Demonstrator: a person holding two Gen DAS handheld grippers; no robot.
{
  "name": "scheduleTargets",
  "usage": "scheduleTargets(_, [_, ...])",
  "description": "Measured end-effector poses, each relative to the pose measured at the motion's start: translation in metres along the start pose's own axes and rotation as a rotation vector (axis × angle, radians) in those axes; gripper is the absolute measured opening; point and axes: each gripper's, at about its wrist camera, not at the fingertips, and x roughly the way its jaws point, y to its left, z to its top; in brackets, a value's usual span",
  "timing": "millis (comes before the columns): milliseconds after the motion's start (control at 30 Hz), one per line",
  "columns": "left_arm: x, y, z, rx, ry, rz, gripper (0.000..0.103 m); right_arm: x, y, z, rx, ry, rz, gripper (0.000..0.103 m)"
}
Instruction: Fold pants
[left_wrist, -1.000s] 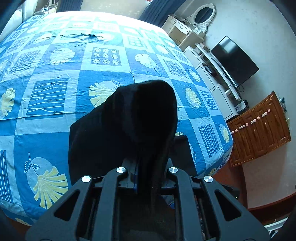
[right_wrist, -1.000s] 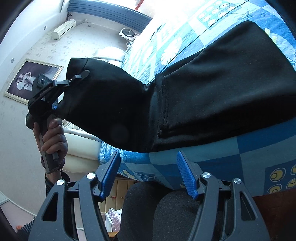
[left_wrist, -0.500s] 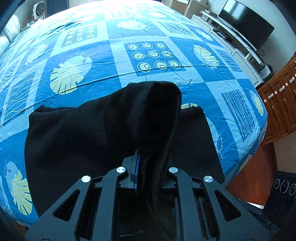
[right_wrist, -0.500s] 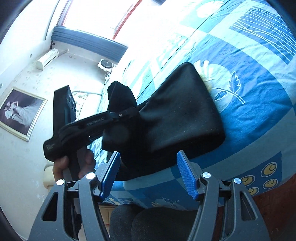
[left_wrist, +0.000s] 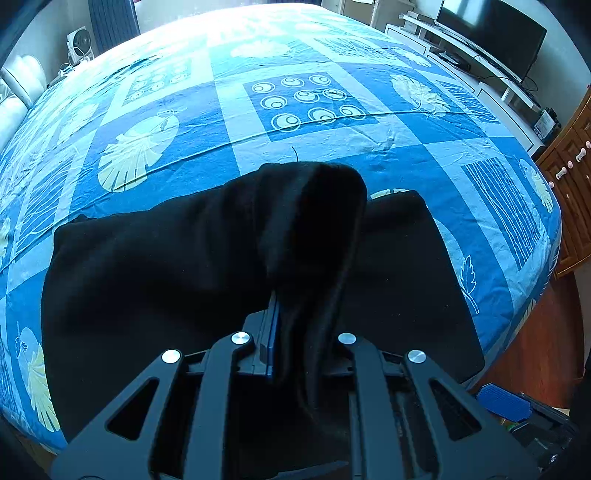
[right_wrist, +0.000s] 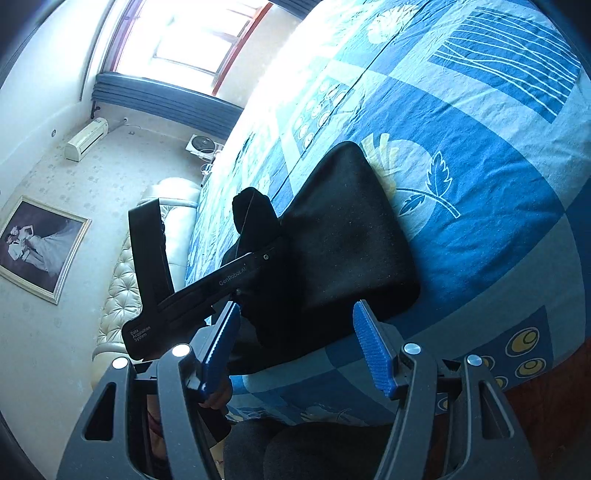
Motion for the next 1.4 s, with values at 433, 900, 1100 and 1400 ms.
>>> scheduleTargets(433, [-0.026,-0.005,-0.009,0.0,-0.081,-0.157,0.058,-0.018,0.007,0.007,-0.022,-0.057,-0.043,0.063])
scheduleTargets(900, [-0.096,0.169,-0.105,-0.291,-0.213,-0.092,0.094,0.048,0.047,0.037,-0.152,0.095,-0.003,0.066])
scheduleTargets(1100, [-0.092,0.233,-0.147,-0.402,-0.172,-0.05,0.094,0.101,0.044,0.042,-0.16,0.185,-0.109,0.066])
scheduleTargets(1400, [-0.078,0.253,-0.168,-0.499,-0.128,-0.127,0.094,0.114,0.064,0.032,-0.229,0.217,-0.125,0.016])
